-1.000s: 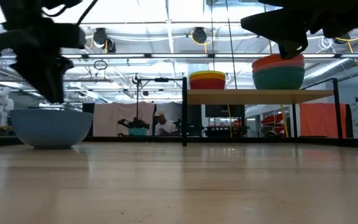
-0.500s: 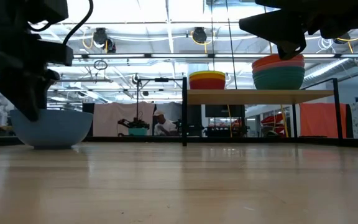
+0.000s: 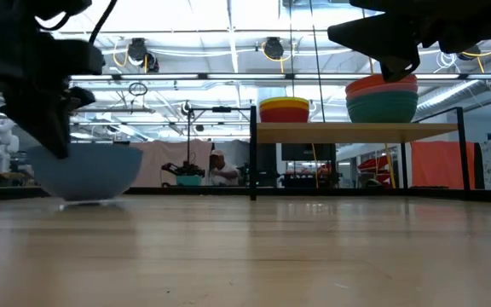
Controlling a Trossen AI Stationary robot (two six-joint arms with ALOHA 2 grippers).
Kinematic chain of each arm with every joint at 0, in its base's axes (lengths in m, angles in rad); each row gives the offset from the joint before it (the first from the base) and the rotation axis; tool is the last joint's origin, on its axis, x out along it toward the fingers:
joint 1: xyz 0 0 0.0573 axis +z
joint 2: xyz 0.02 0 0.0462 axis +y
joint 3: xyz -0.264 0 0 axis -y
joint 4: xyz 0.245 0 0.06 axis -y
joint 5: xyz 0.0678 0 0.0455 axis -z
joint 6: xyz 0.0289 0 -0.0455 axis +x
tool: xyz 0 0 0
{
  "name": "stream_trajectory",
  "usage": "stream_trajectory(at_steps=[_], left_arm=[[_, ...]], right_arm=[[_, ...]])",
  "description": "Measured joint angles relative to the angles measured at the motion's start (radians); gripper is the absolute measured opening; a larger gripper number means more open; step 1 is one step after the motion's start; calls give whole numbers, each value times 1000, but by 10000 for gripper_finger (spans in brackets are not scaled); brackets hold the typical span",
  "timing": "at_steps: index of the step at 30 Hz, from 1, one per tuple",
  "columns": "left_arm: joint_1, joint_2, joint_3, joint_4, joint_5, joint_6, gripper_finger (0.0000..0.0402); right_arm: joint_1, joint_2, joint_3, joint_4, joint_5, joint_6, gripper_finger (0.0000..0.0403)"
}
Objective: Place and stack bowls onto a shelf
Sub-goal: Stack the large blue bowl on top of the large orange bowl on the shelf
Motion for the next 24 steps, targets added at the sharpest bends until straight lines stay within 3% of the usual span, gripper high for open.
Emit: stream_trajectory(at_steps=[10,14,20,24], left_arm=[[-18,0,61,128,31,303,15],[-21,0,79,217,104,471,15],[-33,0,84,334,279,639,10],[-52,23,84,385,395,678,15]], right_arm=[[-57,0,6,-3,-9,56,205],[-102,0,70,-43,-85,-3,205],[-182,0,296,-483,-226,-37,205],[-231,0,459,-737,-399,-46,205]])
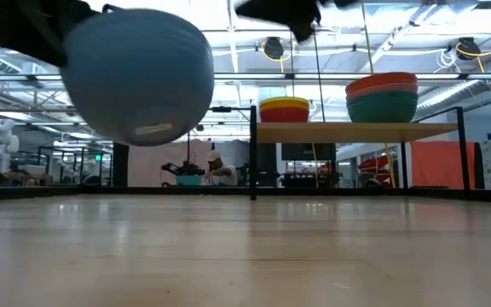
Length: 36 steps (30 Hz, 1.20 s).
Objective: Place and stack bowls onto a shelf
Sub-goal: Stack the large blue bowl on top of the large orange bowl on the shelf
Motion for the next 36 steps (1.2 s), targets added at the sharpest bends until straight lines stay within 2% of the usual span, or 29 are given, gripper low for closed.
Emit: stream_trajectory(at_steps=[3,6,9,12,20,24,27,29,32,36], left_arm=[[-21,42,0,65,78,43,11],[-34,105,0,136,143,57,10],[-45,167,0,228,180,58,13],[-51,208,0,280,198,63,18],[-51,254,0,348,208,71,12],[-51,264,0,346,209,49,25],[-51,267,0,340,209,36,20],[-49,267,0,336,212,32,14],[-45,268,0,329,221,27,12],[-45,268,0,336,224,30,28]], right_arm=[[-30,0,101,-124,-143,-45,205],[-49,0,175,-239,-233,-104,205],[-62,0,214,-286,-263,-125,205],[-83,0,222,-298,-385,-138,206],[-115,65,222,-289,-521,-194,205],[-133,128,221,-286,-530,-220,205],[-143,163,221,-254,-581,-241,200],[-148,189,221,-234,-621,-248,192],[-154,221,221,-236,-626,-277,171],[-161,223,221,-238,-628,-302,137]])
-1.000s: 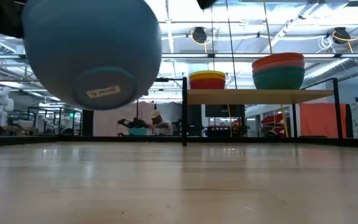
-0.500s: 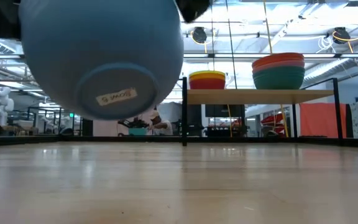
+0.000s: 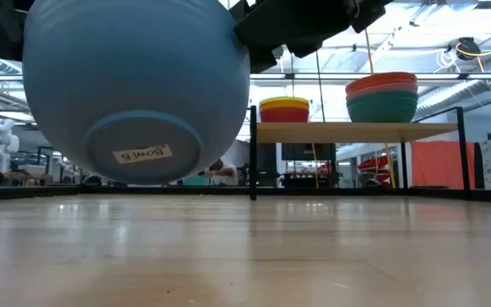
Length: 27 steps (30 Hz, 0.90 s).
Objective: Place and stack bowls onto a shelf
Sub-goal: Stack the large blue bowl on top of the large orange bowl on the shelf
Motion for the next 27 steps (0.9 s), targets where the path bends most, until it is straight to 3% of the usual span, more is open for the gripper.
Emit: stream_trajectory(at_steps=[12,17,21,27], left_arm=[[2,0,0,0,-34,18,25],[1,0,-1,9,-118,4,40],[1,0,-4,30,-260,-51,85],[1,0,-4,57,-388,-60,192]], right_arm=[[-5,1,0,-5,-13,-34,44],[-5,1,0,-13,-48,-37,18],[-2,0,-2,-22,-55,-27,9],[-4,0,-2,-21,-34,-7,2]])
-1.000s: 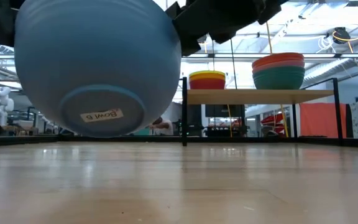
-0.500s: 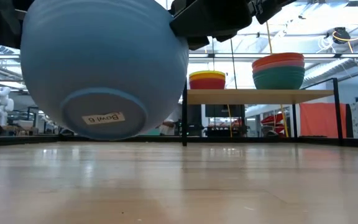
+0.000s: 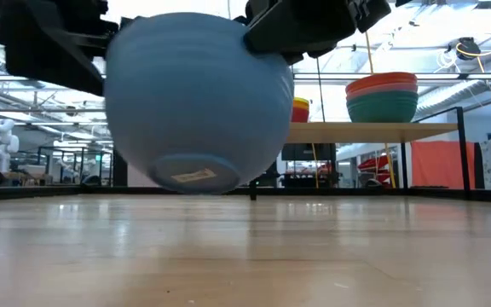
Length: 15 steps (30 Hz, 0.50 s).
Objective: Place and stack bowls onto a shelf
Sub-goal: Stack the large blue bowl on top of the large orange bowl on the shelf
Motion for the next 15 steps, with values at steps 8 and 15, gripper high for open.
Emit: stream_trajectory(at_steps=[8,15], left_arm=[[0,0,0,39,-170,-48,268],[6,-2,8,101,-389,-102,262]], right_arm=[[-1,-6,0,-64,187,114,1],[-5,-43,2,-157,361,239,1]])
